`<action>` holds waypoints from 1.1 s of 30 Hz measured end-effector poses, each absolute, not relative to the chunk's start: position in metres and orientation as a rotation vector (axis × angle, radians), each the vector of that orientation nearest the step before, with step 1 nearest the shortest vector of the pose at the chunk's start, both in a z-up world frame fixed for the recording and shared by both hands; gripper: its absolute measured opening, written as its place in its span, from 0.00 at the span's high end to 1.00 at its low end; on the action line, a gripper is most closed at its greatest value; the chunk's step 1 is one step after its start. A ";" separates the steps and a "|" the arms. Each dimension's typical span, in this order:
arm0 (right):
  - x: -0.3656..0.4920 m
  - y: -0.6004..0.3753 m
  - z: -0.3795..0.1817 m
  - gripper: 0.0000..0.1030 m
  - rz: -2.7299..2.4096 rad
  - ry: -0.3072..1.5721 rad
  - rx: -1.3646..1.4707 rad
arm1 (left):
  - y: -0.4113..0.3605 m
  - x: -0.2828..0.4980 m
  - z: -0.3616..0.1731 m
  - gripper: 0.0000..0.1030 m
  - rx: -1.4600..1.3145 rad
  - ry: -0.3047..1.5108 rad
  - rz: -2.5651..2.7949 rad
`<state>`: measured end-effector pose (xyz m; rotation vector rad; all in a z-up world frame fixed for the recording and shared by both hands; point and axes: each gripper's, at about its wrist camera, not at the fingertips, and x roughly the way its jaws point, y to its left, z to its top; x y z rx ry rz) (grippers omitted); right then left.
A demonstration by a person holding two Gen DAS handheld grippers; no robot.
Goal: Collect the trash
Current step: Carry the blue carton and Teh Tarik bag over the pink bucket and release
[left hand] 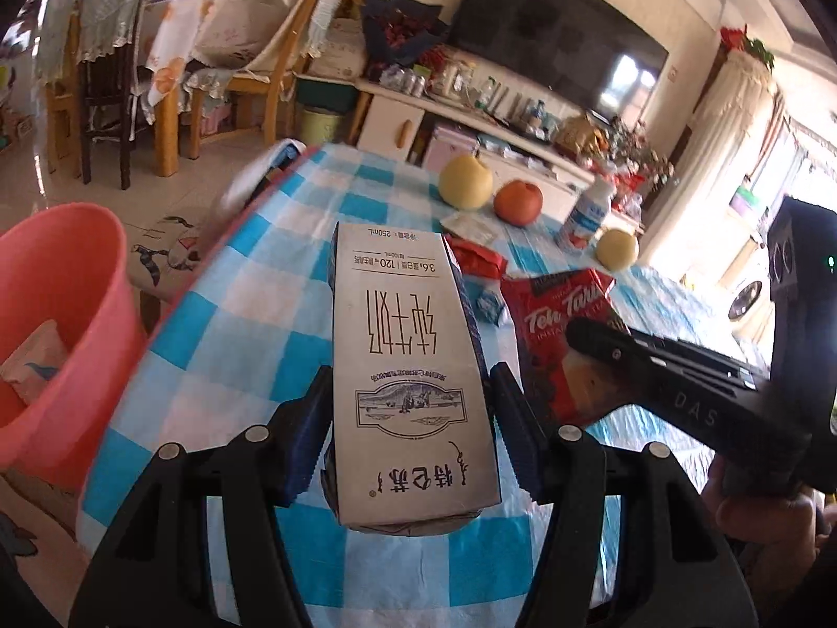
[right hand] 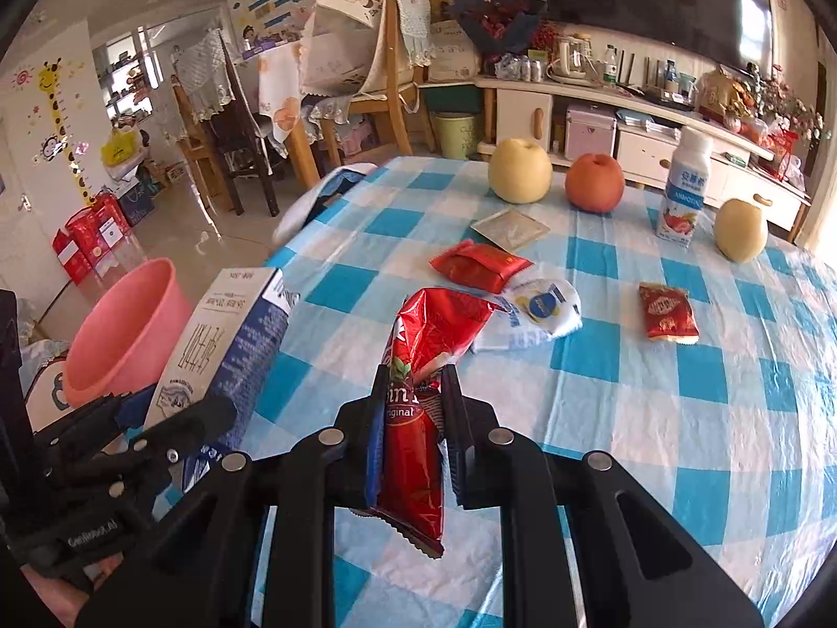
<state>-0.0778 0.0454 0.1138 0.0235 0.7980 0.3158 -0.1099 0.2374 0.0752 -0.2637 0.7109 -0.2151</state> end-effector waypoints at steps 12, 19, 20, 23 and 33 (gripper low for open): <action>-0.075 0.186 0.178 0.80 0.625 0.693 -0.052 | 0.366 -0.128 0.095 0.40 -0.601 0.450 0.284; -0.062 0.295 0.176 0.80 0.778 0.713 -0.139 | 0.412 -0.126 0.076 0.39 -0.760 0.457 0.458; -0.058 0.308 0.170 0.80 0.792 0.736 -0.148 | 0.416 -0.126 0.073 0.39 -0.784 0.463 0.470; -0.044 0.336 0.149 0.78 0.783 0.796 -0.162 | 0.432 -0.122 0.061 0.37 -0.817 0.511 0.527; -0.037 0.276 0.145 0.22 0.712 0.818 -0.021 | 0.436 -0.118 0.055 0.19 -0.765 0.506 0.514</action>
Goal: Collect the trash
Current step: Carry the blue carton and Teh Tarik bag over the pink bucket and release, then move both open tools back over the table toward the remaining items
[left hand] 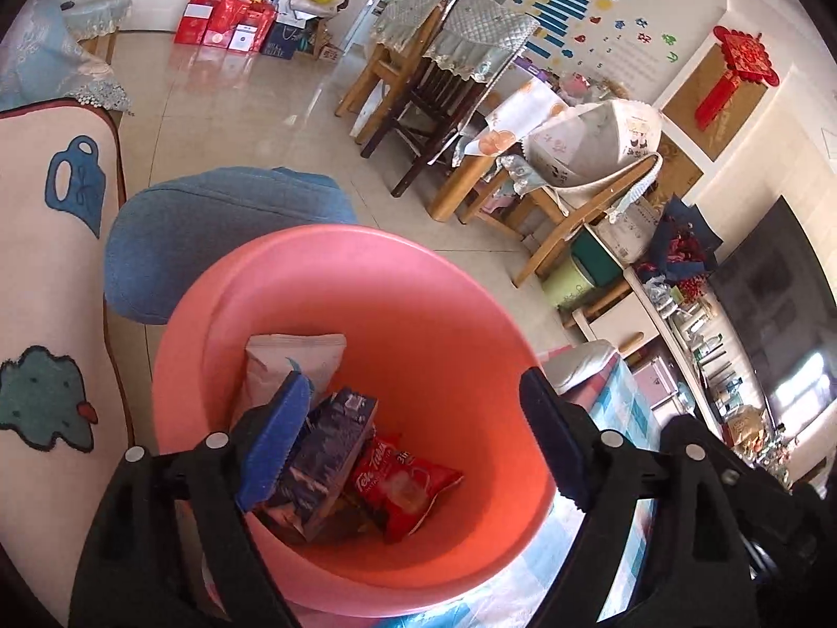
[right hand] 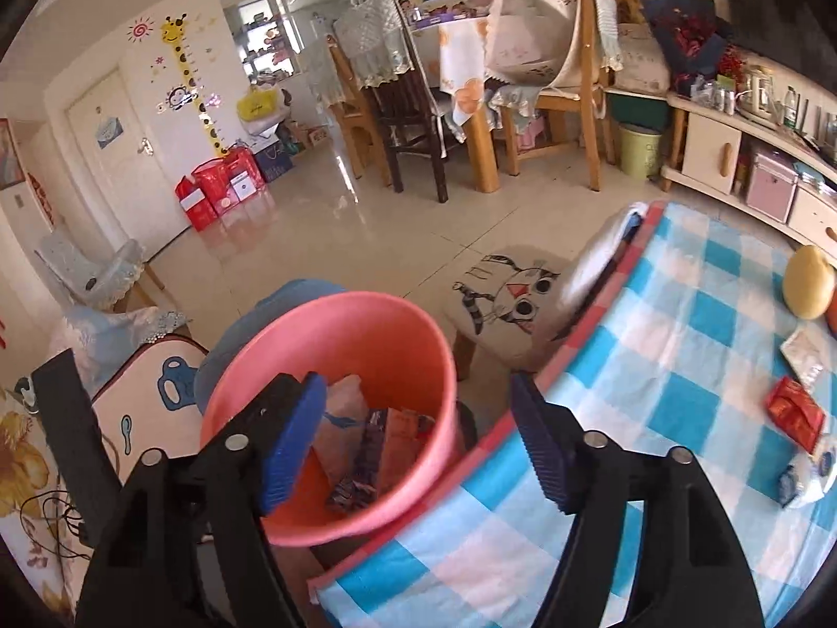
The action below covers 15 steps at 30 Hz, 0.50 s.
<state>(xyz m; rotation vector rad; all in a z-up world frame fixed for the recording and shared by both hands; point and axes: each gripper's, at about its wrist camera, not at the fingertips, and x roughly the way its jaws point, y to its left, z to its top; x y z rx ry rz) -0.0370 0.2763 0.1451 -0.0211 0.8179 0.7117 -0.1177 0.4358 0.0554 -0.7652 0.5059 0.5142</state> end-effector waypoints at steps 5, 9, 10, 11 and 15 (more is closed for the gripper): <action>-0.046 0.242 0.149 0.11 0.594 0.844 -0.115 | 0.419 -0.116 0.061 0.13 -0.714 0.447 0.454; -0.051 0.218 0.145 0.09 0.471 0.898 -0.240 | 0.398 -0.113 0.066 0.12 -0.655 0.406 0.361; -0.054 0.212 0.143 0.09 0.456 0.903 -0.261 | 0.394 -0.112 0.067 0.12 -0.646 0.397 0.338; -0.056 0.205 0.143 0.09 0.435 0.900 -0.283 | 0.389 -0.112 0.068 0.11 -0.634 0.385 0.316; -0.067 0.168 0.153 0.09 0.328 0.842 -0.342 | 0.370 -0.109 0.072 0.10 -0.613 0.360 0.217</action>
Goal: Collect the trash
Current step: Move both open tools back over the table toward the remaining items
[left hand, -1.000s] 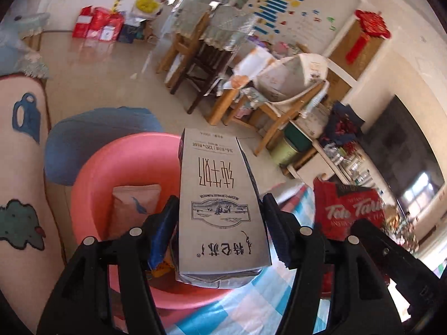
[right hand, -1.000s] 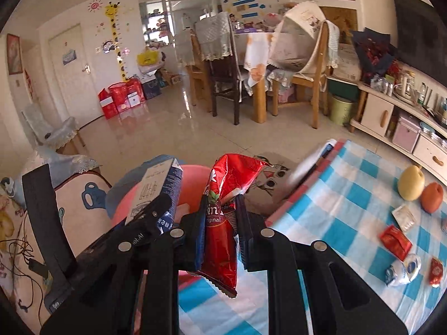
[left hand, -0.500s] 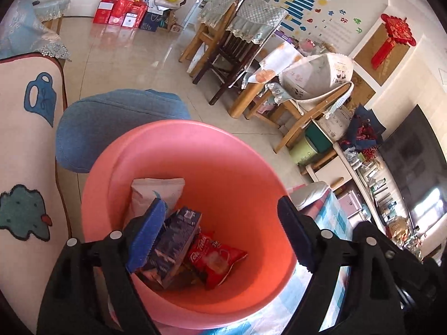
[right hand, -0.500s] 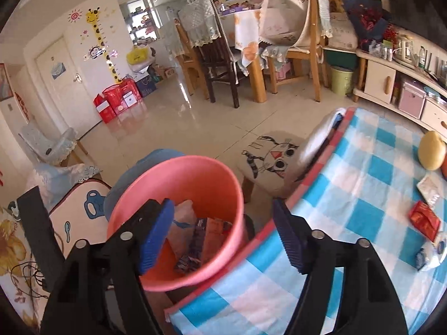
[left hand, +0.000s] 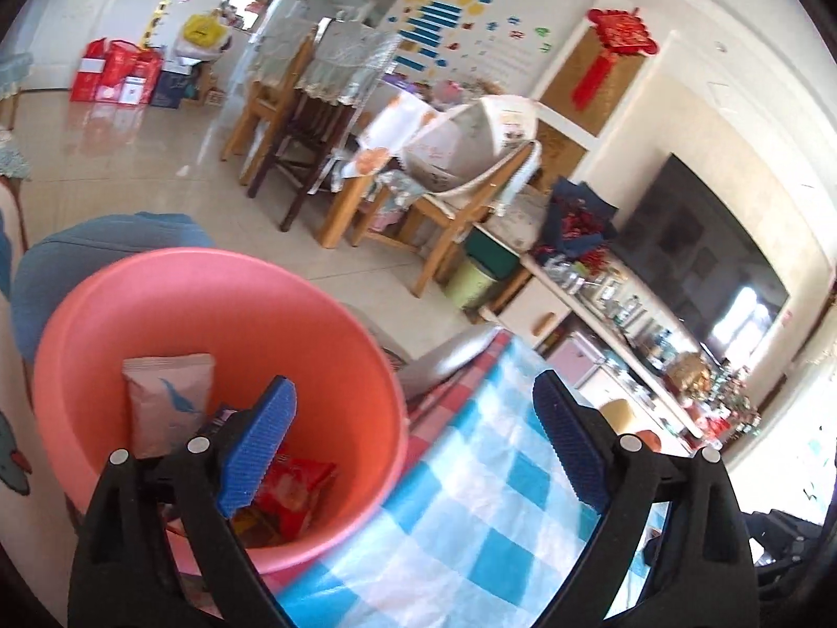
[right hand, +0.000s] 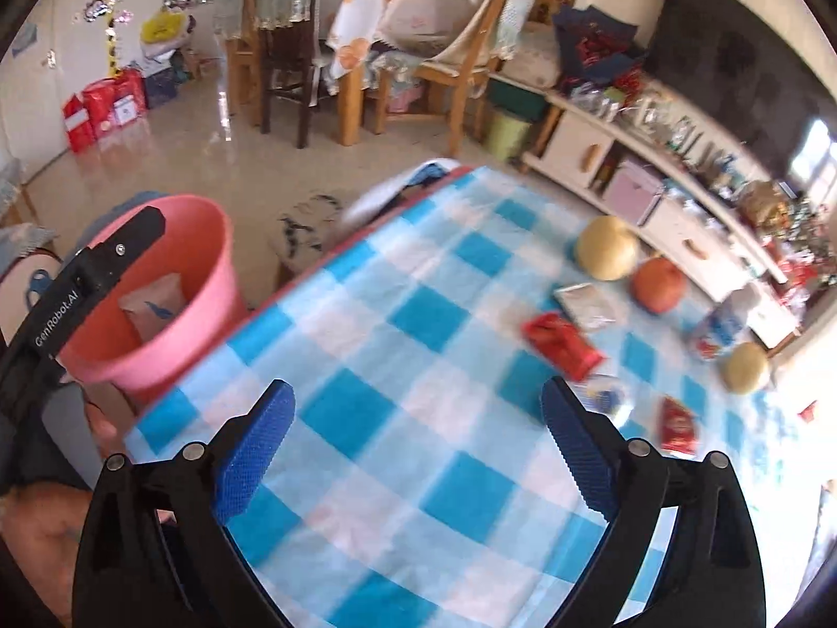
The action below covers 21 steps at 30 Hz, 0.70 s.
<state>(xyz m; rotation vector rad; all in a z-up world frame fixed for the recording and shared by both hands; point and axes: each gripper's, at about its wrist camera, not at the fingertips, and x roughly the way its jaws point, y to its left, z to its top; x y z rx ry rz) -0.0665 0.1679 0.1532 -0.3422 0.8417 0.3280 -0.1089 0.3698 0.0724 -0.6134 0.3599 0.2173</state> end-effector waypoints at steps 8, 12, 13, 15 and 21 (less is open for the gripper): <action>-0.107 0.060 0.218 0.05 0.367 0.509 -0.096 | 0.321 -0.102 0.090 0.10 -0.400 0.390 0.090; -0.107 0.024 0.216 0.05 0.215 0.440 -0.163 | 0.303 -0.099 0.096 0.10 -0.365 0.416 0.018; -0.105 0.014 0.214 0.05 0.184 0.444 -0.168 | 0.300 -0.098 0.096 0.10 -0.359 0.421 0.009; -0.095 -0.007 0.206 0.05 0.099 0.486 -0.181 | 0.293 -0.096 0.097 0.10 -0.344 0.431 -0.010; -0.071 -0.080 0.195 0.05 -0.057 0.601 -0.024 | 0.273 -0.085 0.090 0.10 -0.296 0.522 -0.027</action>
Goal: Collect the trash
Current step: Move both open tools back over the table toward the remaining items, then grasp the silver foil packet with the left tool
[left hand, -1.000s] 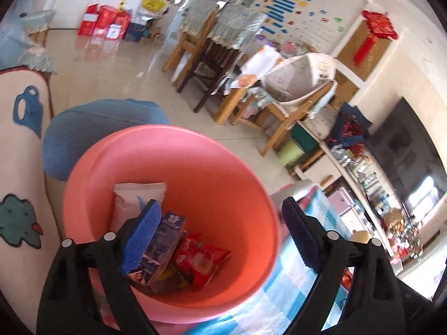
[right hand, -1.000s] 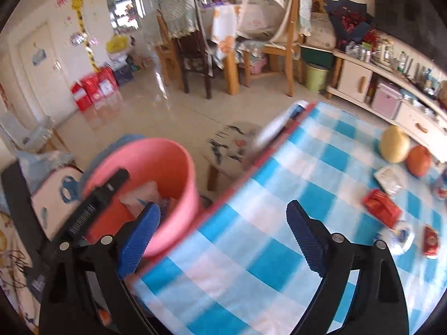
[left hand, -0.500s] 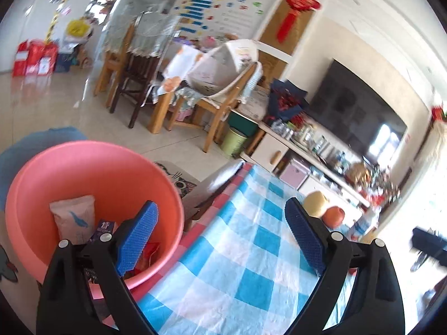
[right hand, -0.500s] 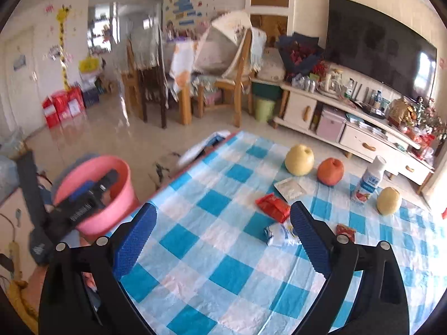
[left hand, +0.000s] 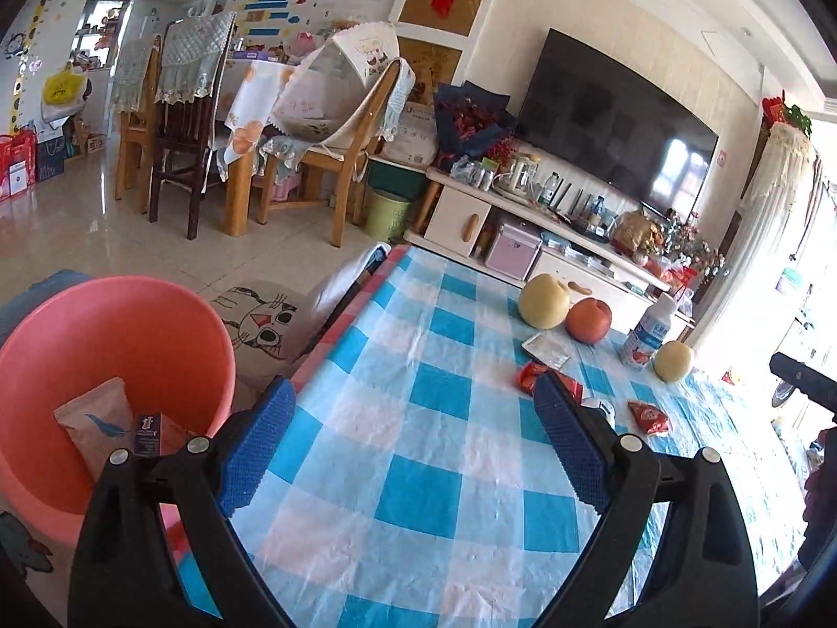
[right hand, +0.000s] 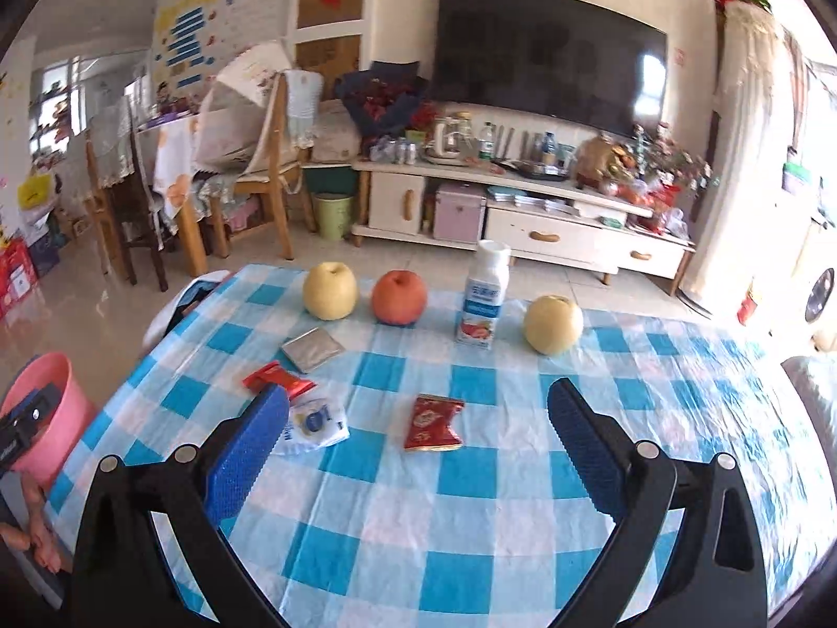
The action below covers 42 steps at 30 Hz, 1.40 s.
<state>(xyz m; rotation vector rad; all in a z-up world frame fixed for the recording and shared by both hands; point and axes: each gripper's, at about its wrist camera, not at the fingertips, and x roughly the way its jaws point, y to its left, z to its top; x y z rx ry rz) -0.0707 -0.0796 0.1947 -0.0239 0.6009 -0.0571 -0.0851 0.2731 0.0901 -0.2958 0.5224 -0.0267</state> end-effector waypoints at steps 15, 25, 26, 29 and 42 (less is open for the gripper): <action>-0.048 -0.161 0.183 0.05 -0.142 0.600 0.148 | 0.213 -0.053 0.074 0.10 -0.188 0.655 -0.100; -0.009 -0.157 0.149 0.05 -0.079 0.715 0.147 | 0.149 0.013 0.061 0.10 -0.173 0.752 -0.189; -0.007 -0.157 0.146 0.05 -0.079 0.722 0.143 | 0.144 0.024 0.060 0.10 -0.182 0.760 -0.191; 0.004 -0.155 0.137 0.05 -0.054 0.765 0.145 | 0.127 0.052 0.057 0.10 -0.141 0.772 -0.204; 0.040 -0.150 0.079 0.05 0.012 0.982 0.163 | 0.057 0.164 0.027 0.10 0.214 0.934 -0.370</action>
